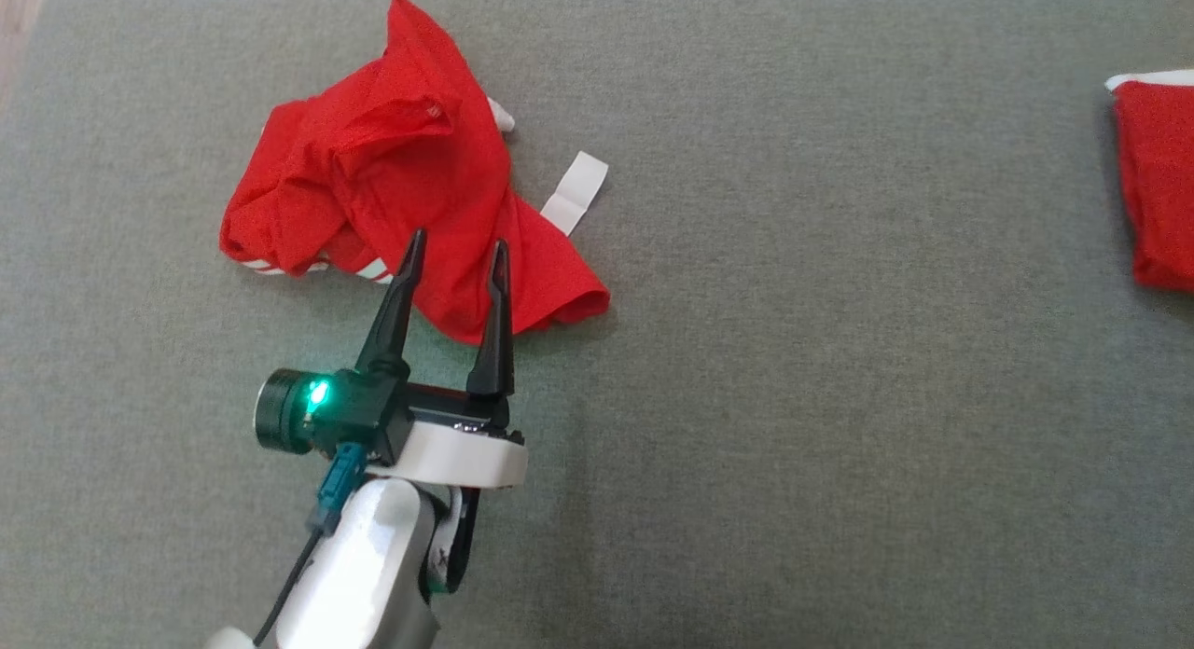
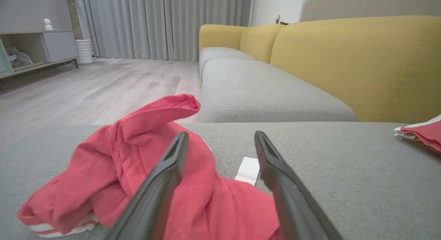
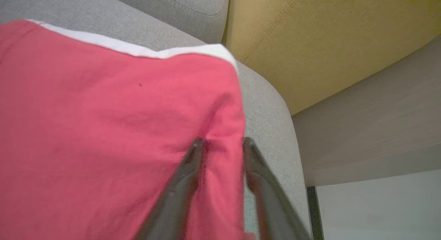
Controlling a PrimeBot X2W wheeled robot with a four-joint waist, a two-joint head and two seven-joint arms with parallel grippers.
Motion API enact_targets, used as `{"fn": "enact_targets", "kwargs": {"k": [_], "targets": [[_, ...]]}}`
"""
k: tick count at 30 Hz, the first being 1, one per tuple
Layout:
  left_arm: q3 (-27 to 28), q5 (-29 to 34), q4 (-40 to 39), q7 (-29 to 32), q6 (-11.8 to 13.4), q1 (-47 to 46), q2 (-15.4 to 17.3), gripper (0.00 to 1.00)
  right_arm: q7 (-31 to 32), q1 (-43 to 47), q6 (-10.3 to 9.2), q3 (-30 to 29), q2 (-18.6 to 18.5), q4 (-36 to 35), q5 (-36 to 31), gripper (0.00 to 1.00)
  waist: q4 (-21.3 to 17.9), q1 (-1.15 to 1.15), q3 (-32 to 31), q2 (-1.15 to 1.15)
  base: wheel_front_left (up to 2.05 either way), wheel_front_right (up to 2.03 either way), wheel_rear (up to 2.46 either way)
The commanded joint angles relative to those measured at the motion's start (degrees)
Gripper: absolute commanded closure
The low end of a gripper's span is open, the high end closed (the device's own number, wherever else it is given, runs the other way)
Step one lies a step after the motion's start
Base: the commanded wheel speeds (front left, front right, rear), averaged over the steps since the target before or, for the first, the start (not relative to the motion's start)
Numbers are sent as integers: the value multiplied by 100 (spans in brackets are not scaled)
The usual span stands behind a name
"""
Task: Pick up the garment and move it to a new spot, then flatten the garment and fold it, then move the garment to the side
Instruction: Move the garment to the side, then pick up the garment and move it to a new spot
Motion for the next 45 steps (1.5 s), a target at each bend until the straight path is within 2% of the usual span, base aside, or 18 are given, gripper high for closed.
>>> {"fn": "enact_targets", "kwargs": {"k": [1, 8, 14, 20, 29, 32, 38, 45], "targets": [[217, 68, -153, -29, -18, -101, 22, 0, -93, -56, -5, -11, -117, -52, -82, 0, -32, 0, -56, 0, 0, 0, 0], [367, 86, -205, -29, -43, 28, 22, 0, -338, -187, -5, -265, 306, -113, -332, 0, -219, 0, -513, 0, 0, 0, 0], [567, 120, -147, -29, -105, 248, 22, 0, -670, -77, -5, -435, 1040, -629, -144, 0, -415, 0, -1062, 0, 0, 0, 0], [864, 183, -244, -29, -153, 490, 25, 0, -1119, 266, -5, -728, 1898, -1591, 141, 0, -565, 0, -1502, 0, 0, 0, 0], [1077, 237, -359, -29, -241, 864, 24, 0, -1374, 1739, -5, -1475, 3404, -3232, -4, 0, -644, 0, -1769, 0, 0, 0, 0], [1079, 181, -327, -29, -244, 1024, 24, 0, -1435, 2610, -5, -1617, 3743, -3744, -186, 0, -646, 0, -1830, 0, 0, 0, 0], [1140, 128, -331, -29, -190, 1280, 23, 0, -1472, 3616, -5, -1673, 3834, -4208, -127, 0, -674, 0, -1887, 0, 0, 0, 0], [1170, 95, -366, -29, -153, 1434, 23, 0, -1476, 4015, -5, -1608, 3837, -4532, -12, 0, -692, 0, -1915, 0, 0, 0, 0]]}}
